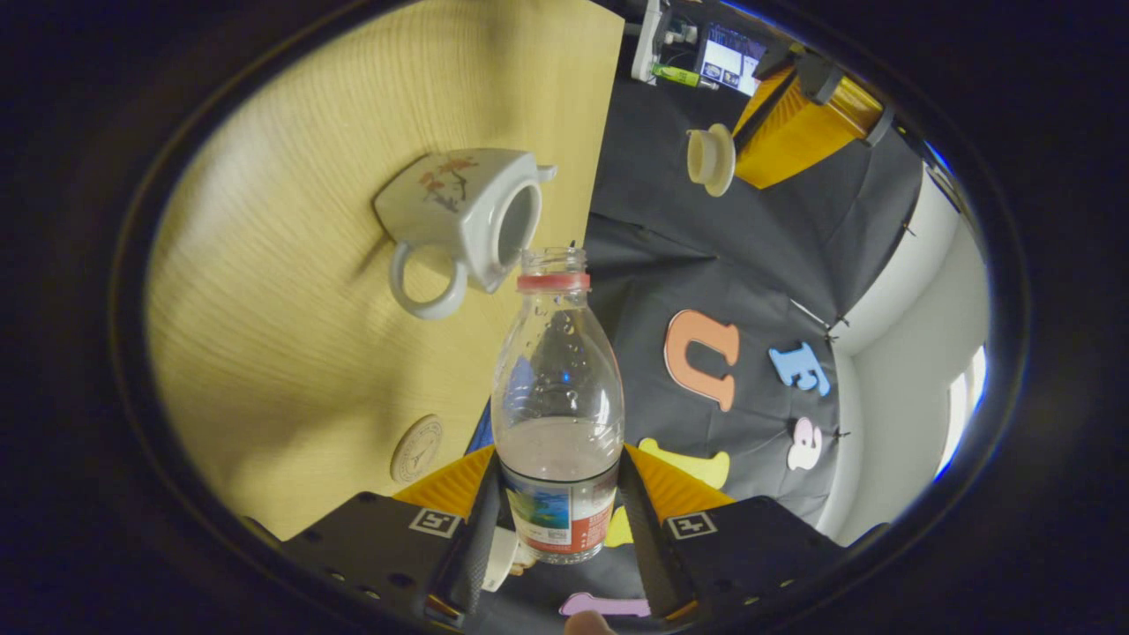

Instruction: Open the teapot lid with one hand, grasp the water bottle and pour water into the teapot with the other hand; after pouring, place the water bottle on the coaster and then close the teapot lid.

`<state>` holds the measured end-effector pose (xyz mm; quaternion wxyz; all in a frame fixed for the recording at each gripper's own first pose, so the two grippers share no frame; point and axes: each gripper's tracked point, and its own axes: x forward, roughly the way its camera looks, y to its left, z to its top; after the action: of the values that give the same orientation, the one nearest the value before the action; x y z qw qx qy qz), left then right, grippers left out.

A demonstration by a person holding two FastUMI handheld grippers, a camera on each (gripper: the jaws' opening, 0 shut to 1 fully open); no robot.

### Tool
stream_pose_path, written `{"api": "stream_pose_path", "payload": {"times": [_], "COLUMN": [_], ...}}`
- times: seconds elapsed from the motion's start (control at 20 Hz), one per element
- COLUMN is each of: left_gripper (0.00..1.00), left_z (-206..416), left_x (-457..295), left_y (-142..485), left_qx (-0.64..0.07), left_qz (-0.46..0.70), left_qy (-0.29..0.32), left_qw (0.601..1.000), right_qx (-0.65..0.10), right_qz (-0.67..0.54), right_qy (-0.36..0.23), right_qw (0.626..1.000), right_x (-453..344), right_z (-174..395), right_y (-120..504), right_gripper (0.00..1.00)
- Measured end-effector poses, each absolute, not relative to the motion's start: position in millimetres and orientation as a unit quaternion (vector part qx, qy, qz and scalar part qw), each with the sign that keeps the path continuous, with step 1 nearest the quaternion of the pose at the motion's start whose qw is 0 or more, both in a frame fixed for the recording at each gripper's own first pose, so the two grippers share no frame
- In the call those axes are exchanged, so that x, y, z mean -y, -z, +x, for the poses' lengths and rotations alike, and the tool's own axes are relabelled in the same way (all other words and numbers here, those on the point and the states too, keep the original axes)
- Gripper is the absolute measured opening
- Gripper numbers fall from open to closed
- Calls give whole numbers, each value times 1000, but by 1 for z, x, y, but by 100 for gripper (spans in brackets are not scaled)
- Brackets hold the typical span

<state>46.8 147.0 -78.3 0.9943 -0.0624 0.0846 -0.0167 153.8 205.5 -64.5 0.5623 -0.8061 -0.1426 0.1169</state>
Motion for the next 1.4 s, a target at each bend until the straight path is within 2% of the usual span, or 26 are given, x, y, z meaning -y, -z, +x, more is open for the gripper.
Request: {"api": "stream_pose_path", "payload": {"times": [1.1,1.4], "left_gripper": [4,4], "left_z": [44,43], "left_x": [-153,-157], "left_y": [77,77], "left_qx": [-84,-83], "left_qz": [-66,-71], "left_qy": [14,10], "left_qw": [994,994], "right_qx": [173,179], "right_qz": [-841,-843], "right_qy": [-95,-94], "right_qw": [504,499], "right_x": [-217,-220], "right_z": [147,144], "right_y": [47,48], "right_gripper": [69,69]}}
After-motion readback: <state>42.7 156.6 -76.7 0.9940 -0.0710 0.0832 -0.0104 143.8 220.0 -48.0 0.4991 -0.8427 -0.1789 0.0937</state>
